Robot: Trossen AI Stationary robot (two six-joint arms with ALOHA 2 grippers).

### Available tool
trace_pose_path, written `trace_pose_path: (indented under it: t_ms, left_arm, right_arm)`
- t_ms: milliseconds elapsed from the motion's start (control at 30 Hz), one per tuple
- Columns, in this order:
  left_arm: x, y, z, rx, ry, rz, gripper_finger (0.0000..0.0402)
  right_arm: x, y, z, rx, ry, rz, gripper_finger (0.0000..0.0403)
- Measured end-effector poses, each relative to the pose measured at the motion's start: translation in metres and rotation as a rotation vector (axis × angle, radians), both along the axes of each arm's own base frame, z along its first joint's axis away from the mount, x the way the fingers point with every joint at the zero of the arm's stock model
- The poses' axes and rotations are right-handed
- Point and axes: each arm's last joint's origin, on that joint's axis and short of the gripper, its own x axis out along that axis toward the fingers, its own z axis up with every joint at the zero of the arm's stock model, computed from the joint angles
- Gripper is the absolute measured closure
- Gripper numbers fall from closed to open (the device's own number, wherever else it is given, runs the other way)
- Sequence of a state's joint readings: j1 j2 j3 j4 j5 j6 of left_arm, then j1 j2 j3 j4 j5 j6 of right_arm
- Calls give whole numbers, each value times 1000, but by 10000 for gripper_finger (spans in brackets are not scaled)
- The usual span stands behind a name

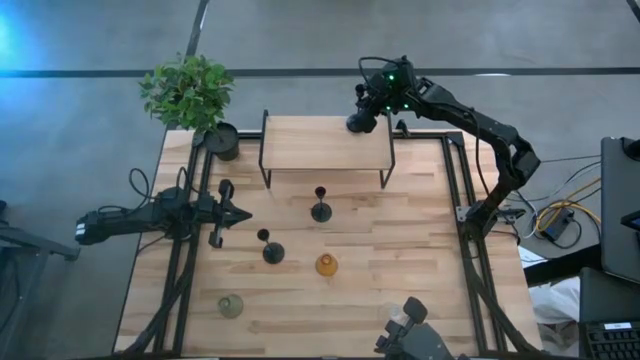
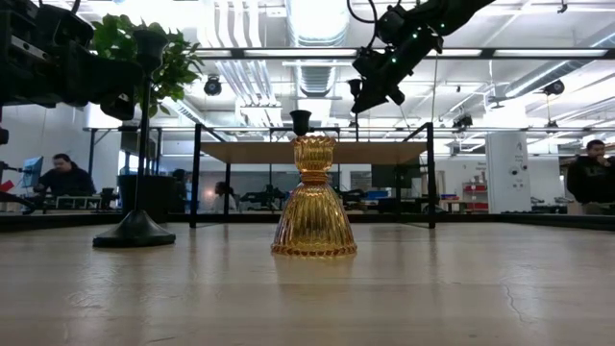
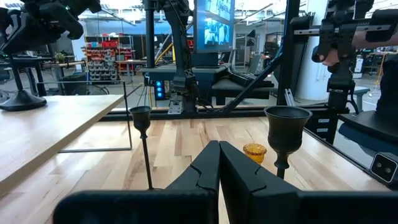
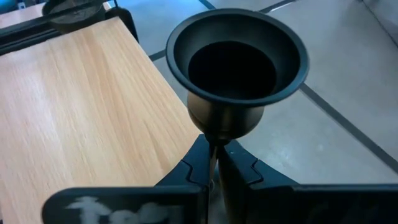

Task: Pick & Place candle stick holders
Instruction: Put the right black candle holder on the shelf, then put the left black candle holder on the shelf

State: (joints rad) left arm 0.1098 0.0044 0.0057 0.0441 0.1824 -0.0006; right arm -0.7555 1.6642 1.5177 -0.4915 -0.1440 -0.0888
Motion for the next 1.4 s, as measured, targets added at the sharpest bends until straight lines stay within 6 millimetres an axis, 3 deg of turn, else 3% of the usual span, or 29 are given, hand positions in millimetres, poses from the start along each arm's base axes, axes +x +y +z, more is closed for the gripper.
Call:
trace_pose_path:
  t_ms: [500,1400]
  left_arm:
    - [0,0,0,0,0,0,387]
    - [0,0,0,0,0,0,387]
  right_arm:
    - [-1,1,-9,23,0,8,380]
    - [-9,5,-9,52,69,-28,155]
